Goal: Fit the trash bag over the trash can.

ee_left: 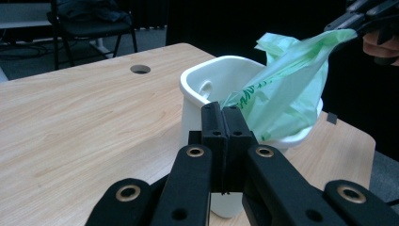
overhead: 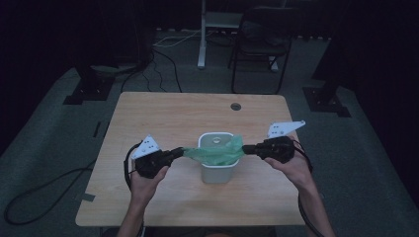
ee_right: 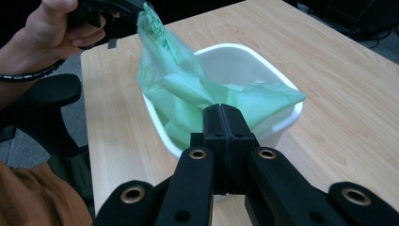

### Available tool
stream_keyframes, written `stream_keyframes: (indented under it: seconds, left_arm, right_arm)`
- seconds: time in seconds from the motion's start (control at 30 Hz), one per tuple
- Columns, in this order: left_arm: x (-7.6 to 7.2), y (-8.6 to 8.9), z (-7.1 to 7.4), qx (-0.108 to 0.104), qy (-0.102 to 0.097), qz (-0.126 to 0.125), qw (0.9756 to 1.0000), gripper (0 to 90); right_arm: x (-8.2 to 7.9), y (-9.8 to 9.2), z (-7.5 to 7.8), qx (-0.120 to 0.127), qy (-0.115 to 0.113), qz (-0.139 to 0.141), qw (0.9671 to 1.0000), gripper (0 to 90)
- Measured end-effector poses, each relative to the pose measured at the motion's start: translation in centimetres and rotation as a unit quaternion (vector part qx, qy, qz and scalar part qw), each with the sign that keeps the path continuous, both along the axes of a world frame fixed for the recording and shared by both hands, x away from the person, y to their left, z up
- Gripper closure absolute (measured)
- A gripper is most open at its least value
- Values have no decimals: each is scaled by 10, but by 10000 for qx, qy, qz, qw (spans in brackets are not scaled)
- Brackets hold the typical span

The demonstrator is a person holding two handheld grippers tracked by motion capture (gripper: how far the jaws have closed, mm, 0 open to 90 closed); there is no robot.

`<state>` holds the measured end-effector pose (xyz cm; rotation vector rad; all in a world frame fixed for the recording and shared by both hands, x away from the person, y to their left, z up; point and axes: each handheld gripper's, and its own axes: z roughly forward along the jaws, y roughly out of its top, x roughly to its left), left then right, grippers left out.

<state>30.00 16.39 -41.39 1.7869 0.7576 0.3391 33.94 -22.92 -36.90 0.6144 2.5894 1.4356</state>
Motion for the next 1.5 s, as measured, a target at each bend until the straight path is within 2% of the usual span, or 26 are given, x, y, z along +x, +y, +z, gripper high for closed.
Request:
stream_keyframes:
  seconds: [0.2,0.27,0.3,0.47,0.6,0.73,0.83,0.9,1.0,1.1,1.23,1.33,1.43,1.5]
  left_arm:
    - [-10,-4,1,135,-56,-37,9999,900]
    - [-13,-4,3,81,-86,-110,9999,900]
    - [-14,-5,4,72,-108,-136,9998,900]
    - [-19,-14,8,79,-202,-286,9994,900]
    - [-22,-20,9,136,-239,-381,9989,900]
    - [-24,-23,8,160,-253,-447,9986,900]
    - [-25,-23,7,153,-245,-457,9985,900]
    - [-26,-23,7,149,-242,-462,9985,900]
    - [-26,-23,7,136,-226,-454,9986,900]
    - [-26,-24,6,129,-203,-462,9986,899]
    - [-26,-24,4,105,-157,-481,9987,893]
    - [-27,-24,1,108,-116,-466,9988,891]
    - [-27,-23,-1,131,-71,-451,9989,890]
    - [-26,-22,-4,127,-28,-439,9990,890]
  right_arm:
    - [-6,-5,-10,-112,112,26,9999,889]
    - [-6,-8,-11,-148,129,-53,9998,825]
    - [-6,-11,-11,-86,126,-104,9998,795]
    - [-3,-14,7,194,-68,-471,9987,636]
    - [1,-2,23,327,-214,-537,9978,590]
    - [7,19,32,135,-429,-642,9969,567]
    - [15,31,30,-28,-433,-690,9967,565]
    - [21,36,27,-117,-391,-711,9966,558]
    - [28,42,19,-241,-191,-664,9973,542]
    - [29,43,10,-378,-39,-655,9971,545]
    - [21,38,-1,-521,77,-585,9969,701]
    - [11,33,-7,-614,152,-508,9967,775]
    - [4,28,-10,-682,186,-493,9963,797]
    - [0,24,-12,-622,202,-515,9965,799]
